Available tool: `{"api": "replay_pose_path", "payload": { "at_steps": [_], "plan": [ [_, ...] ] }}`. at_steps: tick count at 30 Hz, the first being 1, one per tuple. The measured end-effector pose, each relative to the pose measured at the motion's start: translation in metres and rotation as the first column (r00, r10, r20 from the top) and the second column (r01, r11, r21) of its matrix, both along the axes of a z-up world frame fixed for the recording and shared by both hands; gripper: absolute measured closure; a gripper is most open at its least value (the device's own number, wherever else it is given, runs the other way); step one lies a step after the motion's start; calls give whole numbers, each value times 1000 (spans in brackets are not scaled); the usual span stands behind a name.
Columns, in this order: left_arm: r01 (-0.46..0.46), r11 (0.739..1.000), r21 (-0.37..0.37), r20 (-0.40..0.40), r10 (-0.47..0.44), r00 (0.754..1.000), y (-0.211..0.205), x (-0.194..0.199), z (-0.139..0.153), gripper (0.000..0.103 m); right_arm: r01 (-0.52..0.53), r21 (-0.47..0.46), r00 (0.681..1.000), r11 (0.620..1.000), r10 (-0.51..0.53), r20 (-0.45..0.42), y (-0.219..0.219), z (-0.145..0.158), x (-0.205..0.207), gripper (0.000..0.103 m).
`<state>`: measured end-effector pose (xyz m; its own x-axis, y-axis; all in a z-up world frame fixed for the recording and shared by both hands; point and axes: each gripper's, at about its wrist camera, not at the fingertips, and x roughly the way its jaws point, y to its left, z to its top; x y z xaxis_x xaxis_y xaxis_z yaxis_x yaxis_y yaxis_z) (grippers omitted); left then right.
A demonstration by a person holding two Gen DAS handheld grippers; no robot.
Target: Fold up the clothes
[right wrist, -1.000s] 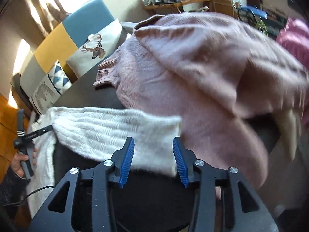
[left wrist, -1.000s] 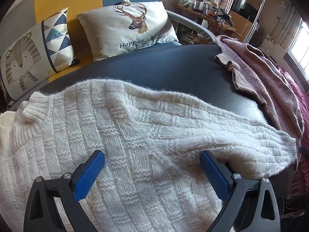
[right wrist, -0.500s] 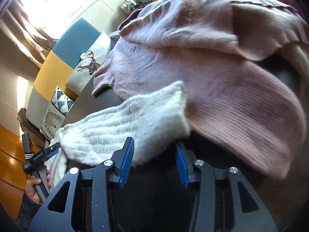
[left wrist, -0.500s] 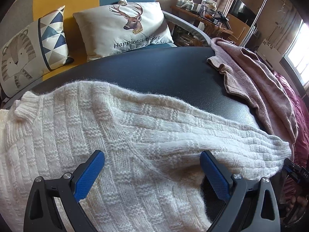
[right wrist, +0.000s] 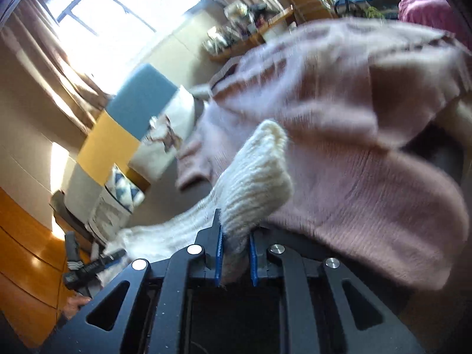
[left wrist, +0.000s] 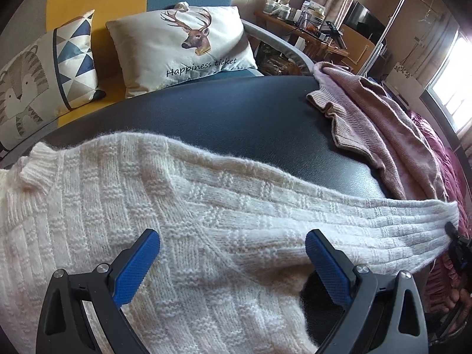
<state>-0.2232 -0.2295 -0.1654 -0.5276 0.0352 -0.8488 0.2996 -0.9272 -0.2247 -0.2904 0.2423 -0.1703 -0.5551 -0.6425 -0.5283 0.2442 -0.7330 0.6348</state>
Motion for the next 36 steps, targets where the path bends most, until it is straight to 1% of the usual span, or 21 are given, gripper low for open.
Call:
{"api": "replay_pose_path", "payload": {
  "at_steps": [2,3,5,7,9,10,12,13,18,20,21,23,25,27,28,30,31,33,35,36],
  "plan": [
    [17,1000,-5,-1,-17,1000,6,-3,2,2,9,16,999,1000,-8,-35,3,13,-1,88],
    [29,1000,-10,5,-29,1000,10,-5,1,2,9,35,999,999,-7,-36,4,13,-4,88],
    [49,997,-57,45,-47,998,19,-7,-8,2,5,77,1000,997,-4,-10,2,5,-11,88],
    [69,992,-106,83,-61,995,26,-7,-20,2,10,94,1000,995,-12,16,2,-6,-17,88],
    [92,979,-182,93,-76,993,37,-6,-23,2,17,108,999,994,-22,42,3,-16,-22,88],
    [97,976,-194,93,-80,992,38,-7,-24,1,21,114,998,993,-27,54,4,-22,-24,88],
    [106,971,-216,95,-87,992,40,-8,-25,0,27,127,997,992,-36,69,5,-28,-29,88],
    [98,972,-215,90,-81,993,38,-9,-25,0,30,131,997,991,-39,66,5,-28,-31,88],
    [51,972,-230,67,-37,997,27,-21,-25,0,13,187,1000,982,-15,5,-10,-9,-48,88],
    [39,972,-233,64,-24,998,24,-26,-25,0,6,215,1000,977,-5,-5,-18,-6,-57,88],
    [33,971,-235,64,-19,998,23,-29,-25,0,0,228,1000,974,0,-1,-22,-7,-62,85],
    [20,973,-232,62,-6,998,18,-33,-25,0,-8,262,1000,965,4,14,-29,-11,-69,73],
    [4,974,-226,61,10,998,15,-37,-26,0,11,304,1000,953,-16,12,-32,-12,-70,52],
    [3,977,-213,66,11,998,12,-38,-25,0,47,346,999,937,-45,-13,-33,-7,-62,42],
    [7,980,-201,67,7,998,11,-37,-24,0,66,368,998,927,-61,-27,-33,-4,-57,41],
    [-8,988,-153,52,16,999,5,-33,-17,1,100,426,994,899,-75,-75,-40,6,-44,40],
    [-27,992,-119,40,31,999,0,-29,-14,1,105,450,993,887,-67,-100,-46,11,-37,39],
    [-63,996,-66,16,64,998,-11,-20,-7,1,78,483,990,872,-13,-137,-64,18,-25,36],
    [-92,993,-71,6,92,996,-21,-14,-3,0,8,525,988,851,73,-134,-95,19,-16,35],
    [-102,990,-99,18,104,994,-26,-13,-5,0,-40,542,984,839,126,-122,-112,16,-13,35]
  ]
}}
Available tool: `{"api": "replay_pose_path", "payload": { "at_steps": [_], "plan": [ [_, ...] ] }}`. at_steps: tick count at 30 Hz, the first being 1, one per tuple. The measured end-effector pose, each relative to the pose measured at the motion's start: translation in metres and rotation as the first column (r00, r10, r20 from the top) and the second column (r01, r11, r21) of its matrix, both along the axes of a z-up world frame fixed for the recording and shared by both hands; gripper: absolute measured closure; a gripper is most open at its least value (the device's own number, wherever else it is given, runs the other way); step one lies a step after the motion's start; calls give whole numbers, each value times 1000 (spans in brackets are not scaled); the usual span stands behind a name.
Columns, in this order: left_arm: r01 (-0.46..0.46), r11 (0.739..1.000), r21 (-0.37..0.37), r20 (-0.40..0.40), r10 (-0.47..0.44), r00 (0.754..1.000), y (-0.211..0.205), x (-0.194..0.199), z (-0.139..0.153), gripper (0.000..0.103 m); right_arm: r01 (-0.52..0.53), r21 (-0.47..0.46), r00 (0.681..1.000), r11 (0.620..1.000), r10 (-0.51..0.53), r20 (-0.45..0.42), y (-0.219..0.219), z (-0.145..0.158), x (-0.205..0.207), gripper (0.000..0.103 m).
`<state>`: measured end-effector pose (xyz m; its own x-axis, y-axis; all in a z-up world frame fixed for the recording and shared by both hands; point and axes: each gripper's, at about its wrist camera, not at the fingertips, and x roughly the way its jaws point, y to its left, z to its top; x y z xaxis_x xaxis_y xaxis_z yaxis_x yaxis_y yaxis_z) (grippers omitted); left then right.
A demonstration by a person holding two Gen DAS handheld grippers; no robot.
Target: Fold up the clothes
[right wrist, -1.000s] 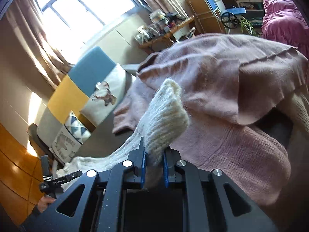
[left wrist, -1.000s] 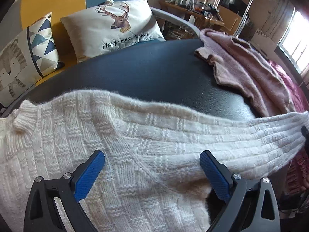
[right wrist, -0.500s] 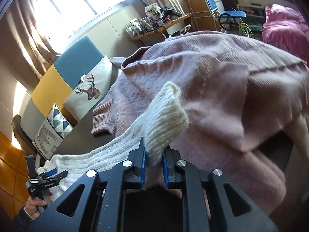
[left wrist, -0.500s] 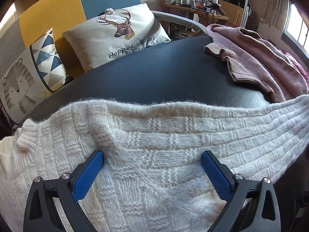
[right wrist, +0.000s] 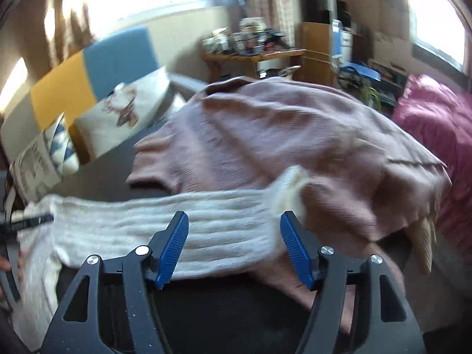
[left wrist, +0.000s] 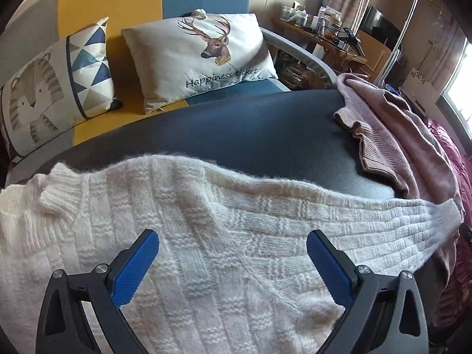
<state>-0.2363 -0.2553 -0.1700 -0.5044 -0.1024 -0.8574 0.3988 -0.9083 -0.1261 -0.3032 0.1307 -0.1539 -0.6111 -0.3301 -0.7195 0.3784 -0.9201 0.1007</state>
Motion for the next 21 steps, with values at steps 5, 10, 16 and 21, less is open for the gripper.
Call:
{"api": "replay_pose_path", "payload": {
  "at_steps": [5,10,16,21],
  "plan": [
    [-64,993,-98,71,71,995,-27,1,-17,0,-202,118,978,972,194,75,-79,-31,7,35],
    [-70,989,-131,42,76,996,-46,2,-23,0,-191,130,973,973,170,159,-85,-56,-12,34],
    [-77,986,-146,13,80,997,-50,-7,-24,0,-155,132,975,979,130,180,-76,-60,-30,34],
    [-77,995,-70,-31,75,997,-66,27,-2,1,-189,153,976,970,169,135,-107,-30,-16,34]
  ]
}}
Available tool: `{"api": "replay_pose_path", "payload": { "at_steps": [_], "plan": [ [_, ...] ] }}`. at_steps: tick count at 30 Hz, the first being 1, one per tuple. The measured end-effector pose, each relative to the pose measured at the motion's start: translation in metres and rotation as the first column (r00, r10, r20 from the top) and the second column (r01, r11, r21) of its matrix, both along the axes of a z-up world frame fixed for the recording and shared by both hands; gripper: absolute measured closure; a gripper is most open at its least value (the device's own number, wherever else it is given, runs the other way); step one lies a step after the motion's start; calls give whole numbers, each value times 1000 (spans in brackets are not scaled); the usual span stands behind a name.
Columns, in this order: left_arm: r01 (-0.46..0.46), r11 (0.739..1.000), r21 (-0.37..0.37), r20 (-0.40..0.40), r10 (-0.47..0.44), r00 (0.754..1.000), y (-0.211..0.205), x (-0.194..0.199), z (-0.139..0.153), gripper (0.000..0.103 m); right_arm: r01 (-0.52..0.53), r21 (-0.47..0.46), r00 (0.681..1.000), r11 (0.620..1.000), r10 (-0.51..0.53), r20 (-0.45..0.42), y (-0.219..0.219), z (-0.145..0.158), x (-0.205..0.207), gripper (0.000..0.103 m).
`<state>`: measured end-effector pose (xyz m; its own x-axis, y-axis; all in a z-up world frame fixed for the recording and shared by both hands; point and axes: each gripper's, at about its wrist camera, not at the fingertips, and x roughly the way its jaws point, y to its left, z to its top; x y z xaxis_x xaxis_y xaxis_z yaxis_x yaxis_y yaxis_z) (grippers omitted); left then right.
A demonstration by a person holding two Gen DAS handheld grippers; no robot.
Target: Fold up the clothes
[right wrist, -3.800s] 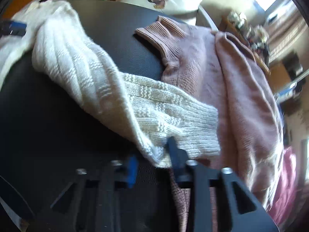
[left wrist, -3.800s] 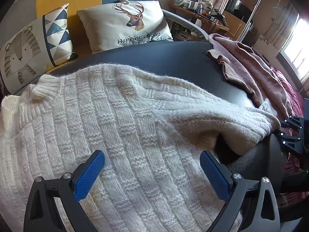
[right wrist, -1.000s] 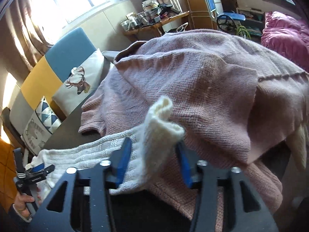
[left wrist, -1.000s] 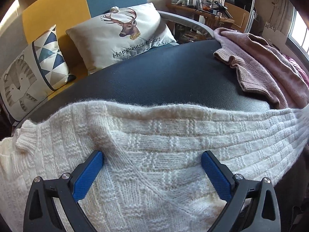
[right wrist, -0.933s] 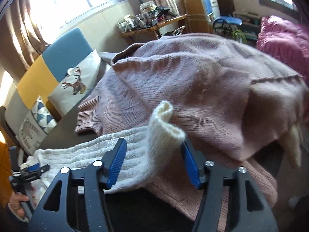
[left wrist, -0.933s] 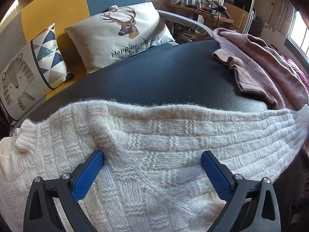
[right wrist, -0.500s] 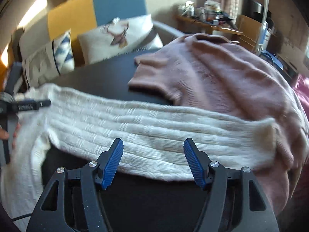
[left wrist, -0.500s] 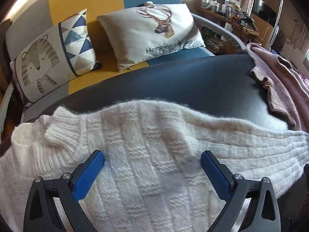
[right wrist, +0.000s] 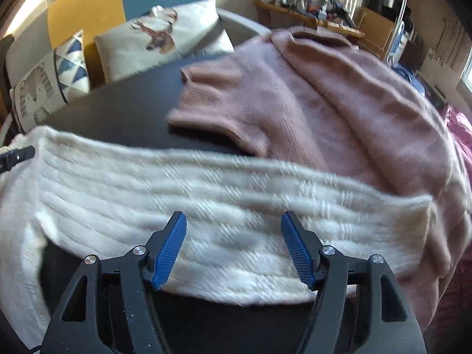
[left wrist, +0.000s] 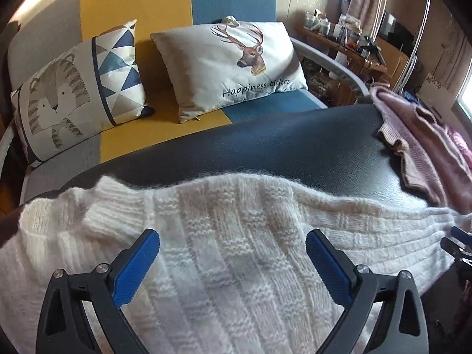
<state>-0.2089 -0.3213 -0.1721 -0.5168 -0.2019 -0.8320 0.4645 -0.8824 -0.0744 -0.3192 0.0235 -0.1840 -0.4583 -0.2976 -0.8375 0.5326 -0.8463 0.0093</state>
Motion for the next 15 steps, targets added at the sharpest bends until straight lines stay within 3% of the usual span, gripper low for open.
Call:
{"api": "replay_pose_path", "payload": {
  "at_steps": [4,10,15],
  "plan": [
    [-55,998,19,-47,56,997,-31,44,21,1,-133,-49,991,990,132,-13,-58,27,21,33],
    [-227,973,-42,57,229,972,-112,115,10,1,-317,-96,942,944,325,84,-180,27,44,33],
    [-263,963,-62,94,268,959,-138,142,-6,1,-418,-103,893,902,429,132,-268,12,68,33]
  ]
}}
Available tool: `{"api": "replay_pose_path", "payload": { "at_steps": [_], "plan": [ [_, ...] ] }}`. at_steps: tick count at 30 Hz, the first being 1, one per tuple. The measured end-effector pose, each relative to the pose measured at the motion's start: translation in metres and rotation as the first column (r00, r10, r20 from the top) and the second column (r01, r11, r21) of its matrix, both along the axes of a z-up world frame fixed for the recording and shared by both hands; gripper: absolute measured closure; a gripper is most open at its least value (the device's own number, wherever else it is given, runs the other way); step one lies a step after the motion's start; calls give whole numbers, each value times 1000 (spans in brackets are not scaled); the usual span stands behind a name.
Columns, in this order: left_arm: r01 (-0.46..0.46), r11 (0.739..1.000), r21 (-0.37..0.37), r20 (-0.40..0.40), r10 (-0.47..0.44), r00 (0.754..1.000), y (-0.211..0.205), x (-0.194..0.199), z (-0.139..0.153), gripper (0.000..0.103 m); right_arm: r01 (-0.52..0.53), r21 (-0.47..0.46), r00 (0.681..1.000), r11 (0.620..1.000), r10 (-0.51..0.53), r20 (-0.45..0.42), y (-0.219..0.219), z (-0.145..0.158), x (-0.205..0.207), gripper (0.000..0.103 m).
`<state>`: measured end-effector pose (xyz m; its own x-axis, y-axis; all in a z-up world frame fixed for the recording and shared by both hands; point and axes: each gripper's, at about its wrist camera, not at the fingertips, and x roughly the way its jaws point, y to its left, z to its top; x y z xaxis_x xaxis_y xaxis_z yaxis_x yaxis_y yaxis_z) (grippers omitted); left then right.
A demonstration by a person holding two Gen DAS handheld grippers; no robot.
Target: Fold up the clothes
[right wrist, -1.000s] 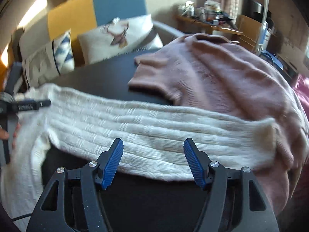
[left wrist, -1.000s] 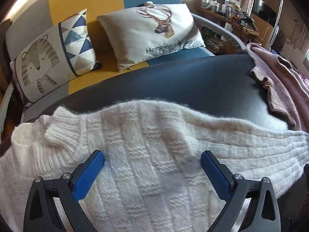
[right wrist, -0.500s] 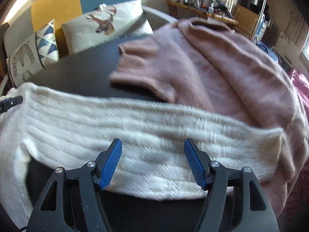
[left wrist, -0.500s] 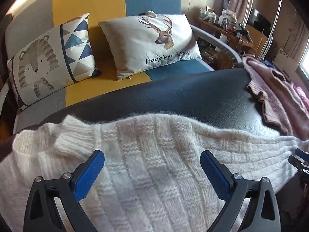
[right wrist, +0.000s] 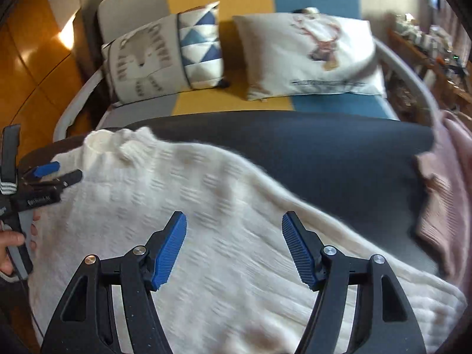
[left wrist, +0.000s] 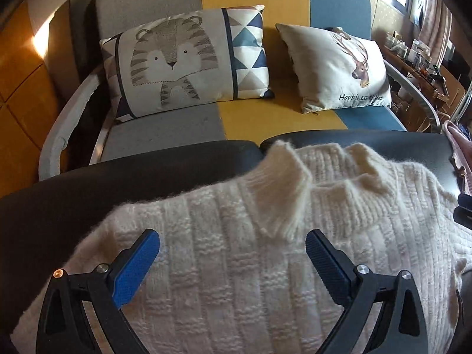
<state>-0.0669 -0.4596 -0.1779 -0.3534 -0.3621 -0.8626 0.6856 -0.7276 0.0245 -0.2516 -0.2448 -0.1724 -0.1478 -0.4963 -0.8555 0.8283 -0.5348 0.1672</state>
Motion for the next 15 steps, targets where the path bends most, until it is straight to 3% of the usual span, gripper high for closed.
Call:
{"api": "replay_pose_path", "payload": {
  "at_steps": [4,15],
  "plan": [
    [-15,1000,5,-1,15,1000,-10,0,-10,1,-17,57,1000,998,17,-1,-38,-17,6,33],
    [-34,998,-46,-31,33,999,-25,-11,-17,0,35,80,994,996,-27,-102,-55,-28,-3,28]
  ]
}}
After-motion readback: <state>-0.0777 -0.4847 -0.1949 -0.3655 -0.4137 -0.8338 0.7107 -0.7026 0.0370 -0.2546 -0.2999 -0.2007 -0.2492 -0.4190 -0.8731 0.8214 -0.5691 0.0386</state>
